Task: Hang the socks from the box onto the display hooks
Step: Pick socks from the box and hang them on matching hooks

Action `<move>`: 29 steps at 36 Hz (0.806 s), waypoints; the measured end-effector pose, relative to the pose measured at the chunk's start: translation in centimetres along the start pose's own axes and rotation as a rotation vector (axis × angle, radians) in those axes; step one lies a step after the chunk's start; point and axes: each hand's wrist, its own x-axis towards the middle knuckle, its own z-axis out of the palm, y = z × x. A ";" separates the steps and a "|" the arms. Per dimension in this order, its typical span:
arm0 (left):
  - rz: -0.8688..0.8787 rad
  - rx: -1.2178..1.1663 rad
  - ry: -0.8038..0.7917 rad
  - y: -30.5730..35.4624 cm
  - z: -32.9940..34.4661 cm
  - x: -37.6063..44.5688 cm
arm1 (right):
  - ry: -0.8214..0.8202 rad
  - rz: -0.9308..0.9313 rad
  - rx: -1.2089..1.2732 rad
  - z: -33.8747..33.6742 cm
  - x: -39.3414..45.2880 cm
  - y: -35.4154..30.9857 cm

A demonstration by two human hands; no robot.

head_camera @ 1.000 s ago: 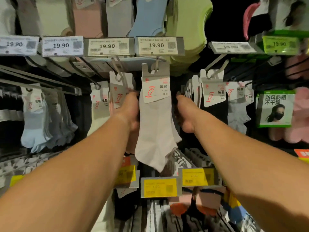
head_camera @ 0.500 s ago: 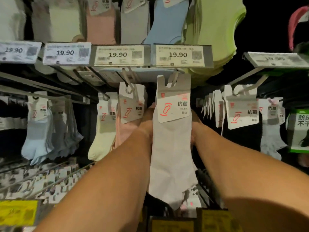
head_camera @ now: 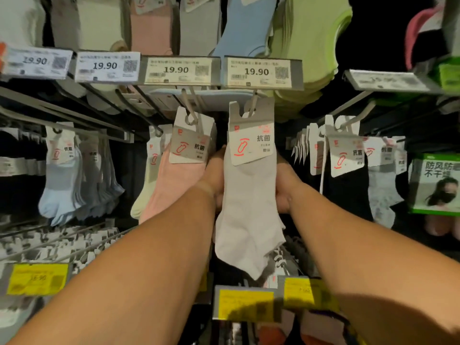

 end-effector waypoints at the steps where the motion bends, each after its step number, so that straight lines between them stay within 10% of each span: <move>1: -0.016 -0.021 -0.013 -0.2 -0.2 0.1 | -0.003 -0.002 -0.067 0.2 -1.1 -0.1; 29: -0.121 -0.043 -0.024 0.6 0.4 -8.8 | -0.034 0.000 -0.049 1.3 -10.3 0.1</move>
